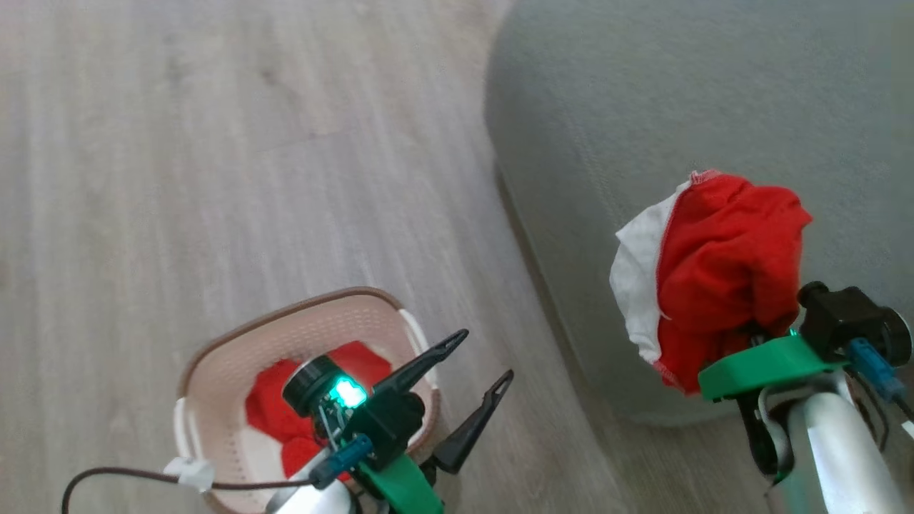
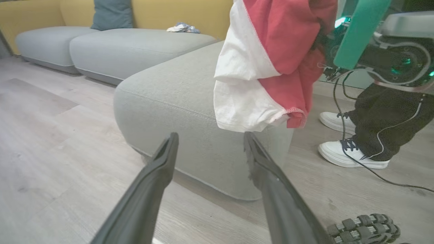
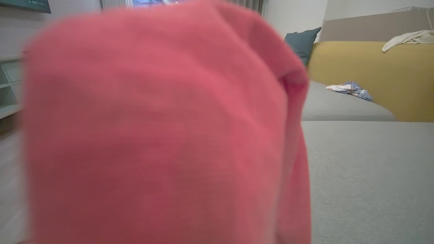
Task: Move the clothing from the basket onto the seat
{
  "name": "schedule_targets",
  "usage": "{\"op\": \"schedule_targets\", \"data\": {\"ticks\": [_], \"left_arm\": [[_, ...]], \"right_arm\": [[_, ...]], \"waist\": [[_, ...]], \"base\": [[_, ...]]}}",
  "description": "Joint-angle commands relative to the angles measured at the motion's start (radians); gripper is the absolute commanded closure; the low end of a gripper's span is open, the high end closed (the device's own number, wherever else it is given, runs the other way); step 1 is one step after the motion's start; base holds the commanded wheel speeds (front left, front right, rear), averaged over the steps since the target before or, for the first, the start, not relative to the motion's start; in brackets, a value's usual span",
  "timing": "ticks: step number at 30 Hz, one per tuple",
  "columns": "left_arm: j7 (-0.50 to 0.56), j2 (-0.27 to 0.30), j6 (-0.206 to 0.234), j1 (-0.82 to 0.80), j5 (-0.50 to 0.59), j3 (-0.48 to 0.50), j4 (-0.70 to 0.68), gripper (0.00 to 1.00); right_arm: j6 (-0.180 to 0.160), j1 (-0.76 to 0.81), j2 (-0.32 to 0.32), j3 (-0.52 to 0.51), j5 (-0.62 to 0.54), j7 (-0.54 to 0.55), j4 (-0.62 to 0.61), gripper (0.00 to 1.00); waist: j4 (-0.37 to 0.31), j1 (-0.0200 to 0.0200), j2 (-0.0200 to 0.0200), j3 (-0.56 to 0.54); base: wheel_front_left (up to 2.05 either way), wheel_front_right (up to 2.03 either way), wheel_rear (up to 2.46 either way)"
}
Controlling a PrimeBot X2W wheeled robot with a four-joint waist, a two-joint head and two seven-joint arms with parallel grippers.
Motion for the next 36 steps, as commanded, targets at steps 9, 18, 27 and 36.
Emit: {"op": "schedule_targets", "data": {"ticks": [9,18,27,36], "left_arm": [[-0.005,0.042,-0.001,-0.072,0.019,0.02,-0.076,0.0],[-0.005,0.055,-0.001,-0.08,0.021,-0.006,-0.088,0.0],[-0.005,0.078,-0.001,-0.088,0.024,-0.02,-0.095,0.0],[-0.005,0.156,-0.001,-0.116,0.027,-0.054,-0.111,0.0]], "right_arm": [[0.0,-0.015,0.027,-0.03,-0.002,-0.007,-0.082,1.0],[0.0,0.01,0.032,-0.047,0.02,-0.007,-0.105,1.0],[0.0,-0.056,0.029,-0.062,-0.023,-0.007,-0.129,1.0],[0.0,-0.255,-0.064,-0.112,0.003,-0.007,-0.14,1.0]], "waist": [[-0.215,0.0,0.0,0.08],[-0.268,0.0,0.0,0.102],[-0.256,0.0,0.0,0.148],[-0.212,0.0,0.0,0.268]], "base": [[0.0,0.0,0.0],[0.0,0.0,0.0],[0.0,0.0,0.0],[0.0,0.0,0.0]]}}
